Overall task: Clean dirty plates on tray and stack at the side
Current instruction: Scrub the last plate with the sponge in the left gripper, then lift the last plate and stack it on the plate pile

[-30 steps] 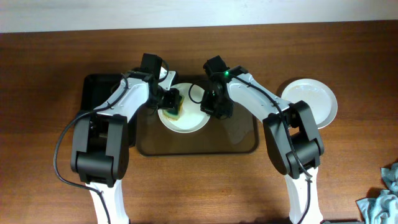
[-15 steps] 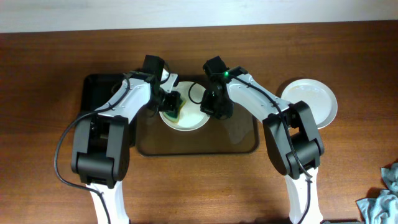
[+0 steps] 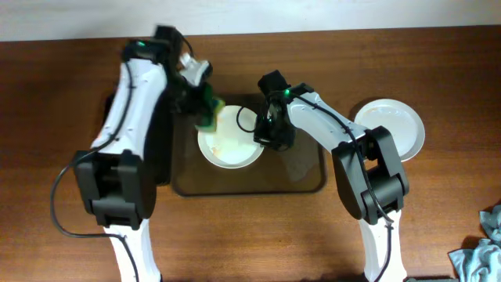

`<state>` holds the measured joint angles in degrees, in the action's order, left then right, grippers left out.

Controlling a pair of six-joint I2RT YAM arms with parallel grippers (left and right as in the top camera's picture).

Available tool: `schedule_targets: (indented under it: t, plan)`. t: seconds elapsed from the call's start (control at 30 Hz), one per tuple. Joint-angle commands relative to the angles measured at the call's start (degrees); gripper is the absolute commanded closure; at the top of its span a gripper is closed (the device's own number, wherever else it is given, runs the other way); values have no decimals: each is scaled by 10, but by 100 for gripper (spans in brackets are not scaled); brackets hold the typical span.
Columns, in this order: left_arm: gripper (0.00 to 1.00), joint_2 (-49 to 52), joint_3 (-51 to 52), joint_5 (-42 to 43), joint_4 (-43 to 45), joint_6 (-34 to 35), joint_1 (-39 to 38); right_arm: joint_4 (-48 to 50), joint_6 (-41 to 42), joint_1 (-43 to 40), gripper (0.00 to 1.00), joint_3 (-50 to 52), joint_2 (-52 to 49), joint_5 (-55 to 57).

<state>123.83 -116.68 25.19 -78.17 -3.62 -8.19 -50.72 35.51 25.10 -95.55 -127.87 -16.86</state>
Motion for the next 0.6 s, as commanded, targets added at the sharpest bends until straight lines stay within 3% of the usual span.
schedule_targets:
  t: [0.0,0.07,0.13,0.27,0.37,0.43,0.57]
  plan:
    - [99,-6,-83,16,-12,-17,50,-44,-85,-4,96,19,35,-4]
    - [99,-6,-82,4,-17,-17,71,-83,-92,-5,96,19,105,49]
    - [99,-6,-81,-33,-21,-17,81,-131,-88,-3,96,19,198,195]
    - [99,-6,-81,-64,-12,-17,81,-213,10,47,96,20,246,512]
    - [99,-6,-81,-69,-12,-17,81,-280,123,147,96,23,245,763]
    - [99,-6,-81,-72,-10,-17,81,-295,145,215,96,23,245,852]
    - [99,-6,-81,-72,-10,-17,81,-304,145,274,96,23,245,926]
